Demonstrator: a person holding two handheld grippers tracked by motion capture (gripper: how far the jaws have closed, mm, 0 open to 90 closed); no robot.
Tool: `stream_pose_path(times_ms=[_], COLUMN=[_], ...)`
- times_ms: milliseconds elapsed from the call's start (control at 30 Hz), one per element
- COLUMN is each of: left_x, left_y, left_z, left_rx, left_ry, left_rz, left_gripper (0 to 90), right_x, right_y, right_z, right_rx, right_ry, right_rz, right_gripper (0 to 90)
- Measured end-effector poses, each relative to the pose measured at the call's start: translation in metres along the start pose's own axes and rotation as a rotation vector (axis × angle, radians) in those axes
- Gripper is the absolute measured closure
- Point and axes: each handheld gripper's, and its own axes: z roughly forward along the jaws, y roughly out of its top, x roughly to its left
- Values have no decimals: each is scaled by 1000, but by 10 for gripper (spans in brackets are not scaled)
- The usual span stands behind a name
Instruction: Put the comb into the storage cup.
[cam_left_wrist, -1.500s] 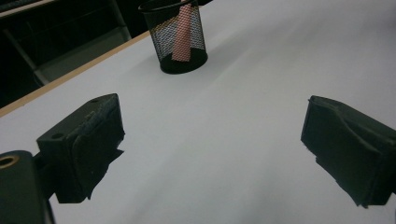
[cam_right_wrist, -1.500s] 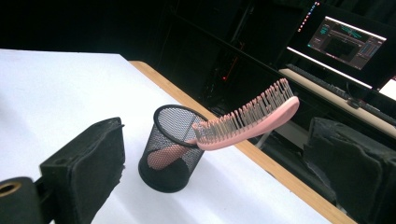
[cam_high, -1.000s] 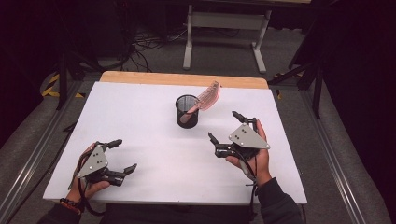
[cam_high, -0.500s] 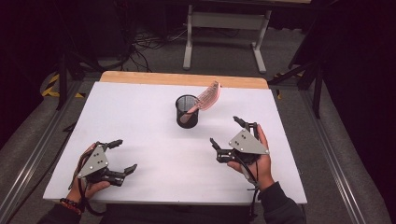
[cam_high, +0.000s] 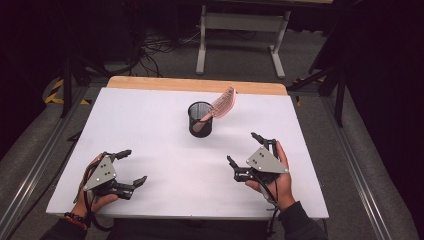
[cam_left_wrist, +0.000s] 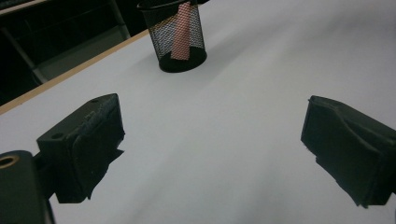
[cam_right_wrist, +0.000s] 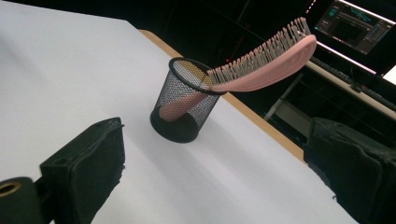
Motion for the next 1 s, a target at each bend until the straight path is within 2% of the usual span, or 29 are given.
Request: stream_pose_path(times_ms=[433, 567, 633, 700, 733, 867, 1000], left_x=[0, 0, 0, 0, 0, -1, -1], left_y=[0, -1, -2, -2, -2, -1, -1], left_z=[1, 1, 2, 2, 2, 2, 3], left_rx=[5, 9, 12, 12, 11, 14, 15], left_ry=[-3, -6, -7, -6, -7, -5, -10], left_rz=[3, 0, -2, -1, -3, 4, 3], left_gripper=[67, 67, 67, 67, 67, 67, 67], right_x=[1, -1, -4, -4, -5, -6, -10], right_y=[-23, -33, -42, -44, -51, -60, -69], right_z=[-4, -8, -11, -12, -14, -17, -23], right_rx=[5, 5, 9, 11, 13, 22, 22], right_ry=[29, 48, 50, 48, 44, 36, 27], right_rz=[15, 48, 80, 83, 97, 92, 123], right_gripper=[51, 44, 44, 44, 48, 49, 49])
